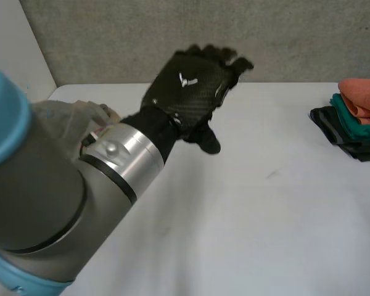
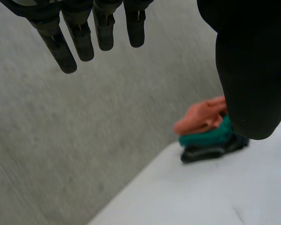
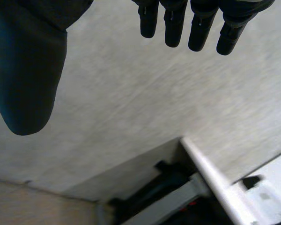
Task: Fold the laundry.
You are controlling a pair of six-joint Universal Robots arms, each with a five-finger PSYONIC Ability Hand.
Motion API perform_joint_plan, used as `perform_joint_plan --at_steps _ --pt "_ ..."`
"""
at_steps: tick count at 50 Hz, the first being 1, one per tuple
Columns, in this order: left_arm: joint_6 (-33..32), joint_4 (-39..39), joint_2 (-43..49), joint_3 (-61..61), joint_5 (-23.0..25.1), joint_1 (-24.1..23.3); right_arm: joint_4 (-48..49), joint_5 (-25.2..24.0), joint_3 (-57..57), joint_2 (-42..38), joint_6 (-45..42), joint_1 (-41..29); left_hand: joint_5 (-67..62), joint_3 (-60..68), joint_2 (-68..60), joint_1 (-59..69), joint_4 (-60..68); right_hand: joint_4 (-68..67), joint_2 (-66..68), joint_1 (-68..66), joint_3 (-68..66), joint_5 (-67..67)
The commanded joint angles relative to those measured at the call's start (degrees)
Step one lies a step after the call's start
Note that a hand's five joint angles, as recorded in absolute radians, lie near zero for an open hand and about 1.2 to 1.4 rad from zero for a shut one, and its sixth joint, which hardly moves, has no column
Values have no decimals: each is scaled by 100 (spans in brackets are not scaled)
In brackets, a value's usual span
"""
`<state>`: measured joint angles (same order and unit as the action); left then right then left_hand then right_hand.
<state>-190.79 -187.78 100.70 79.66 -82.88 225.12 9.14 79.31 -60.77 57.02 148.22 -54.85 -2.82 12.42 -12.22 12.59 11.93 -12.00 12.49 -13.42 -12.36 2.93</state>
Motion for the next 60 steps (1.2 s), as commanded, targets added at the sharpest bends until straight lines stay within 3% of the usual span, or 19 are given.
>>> perform_joint_plan --at_steps 1,6,8,12,15,21,22,27,29,33,37,39,43,48,53,60 --pt "-29 -136 -411 14 70 312 1448 -46 -1119 1468 1427 -974 261 -221 200 -238 -171 200 -249 342 236 -293" --pt "-55 -93 -481 6 35 1190 2467 -836 -2654 2583 2078 -2053 261 -221 200 -238 -171 200 -249 342 236 -293" --pt "-73 -75 -455 23 35 1805 2619 -1039 -3079 2752 2079 -2362 261 -221 200 -238 -171 200 -249 342 236 -293" --pt "-82 -127 -236 102 88 2930 2575 -1391 -3932 2902 1781 -3224 278 -238 217 -255 -188 200 -249 342 236 -293" --pt "-265 -250 438 50 114 3650 2277 -1409 -4390 2858 1228 -3716 261 -221 201 -238 -171 200 -249 342 236 -293" --pt "-1371 -435 1854 -477 404 4303 1645 -1365 -4873 2473 148 -4183 194 -154 133 -171 -104 200 -249 342 236 -293" --pt "-1800 -444 2292 -643 570 4391 1600 -1357 -4909 2402 58 -4192 160 -120 100 -137 -70 200 -249 342 236 -293" --pt "-2717 -488 3428 -1224 1028 4769 1529 -1374 -5093 2147 -127 -4157 -8 48 -68 31 98 200 -249 342 236 -293" --pt "-2753 -497 3701 -1435 1116 4804 1529 -1392 -5163 2094 -127 -4131 -92 132 -152 115 182 200 -249 342 236 -293" --pt "-2657 -497 4185 -1918 1187 4796 1529 -1400 -5260 2085 -127 -4130 -1451 1491 -1512 1474 1541 200 -249 342 236 -293" --pt "-2481 -497 4423 -2191 1213 4743 1529 -1383 -5296 2058 -127 -4130 -3955 3995 -4015 3978 4045 200 -249 342 236 -293" --pt "-2358 -532 4397 -2218 1213 4664 1529 -1374 -5313 2058 -127 -4130 -6707 6747 -6767 6730 6797 200 -249 342 236 -293" --pt "-2104 -795 3950 -2008 1143 4445 1538 -1383 -5340 2085 -127 -4122 -6718 6758 -6778 6741 6807 200 -249 342 236 -293" --pt "-1287 -1190 2588 -1226 1143 4129 1547 -1296 -5305 2146 -136 -4113 -6718 6758 -6778 6741 6807 200 -249 342 236 -293" --pt "-129 -1341 1262 -672 1055 3331 1538 -997 -5234 2278 -118 -4113 -6718 6758 -6778 6741 6807 200 -249 342 236 -293" --pt "1199 -1227 556 -399 923 2179 1521 -452 -5164 2647 75 -4113 -6718 6758 -6778 6741 6807 200 -249 342 236 -293"
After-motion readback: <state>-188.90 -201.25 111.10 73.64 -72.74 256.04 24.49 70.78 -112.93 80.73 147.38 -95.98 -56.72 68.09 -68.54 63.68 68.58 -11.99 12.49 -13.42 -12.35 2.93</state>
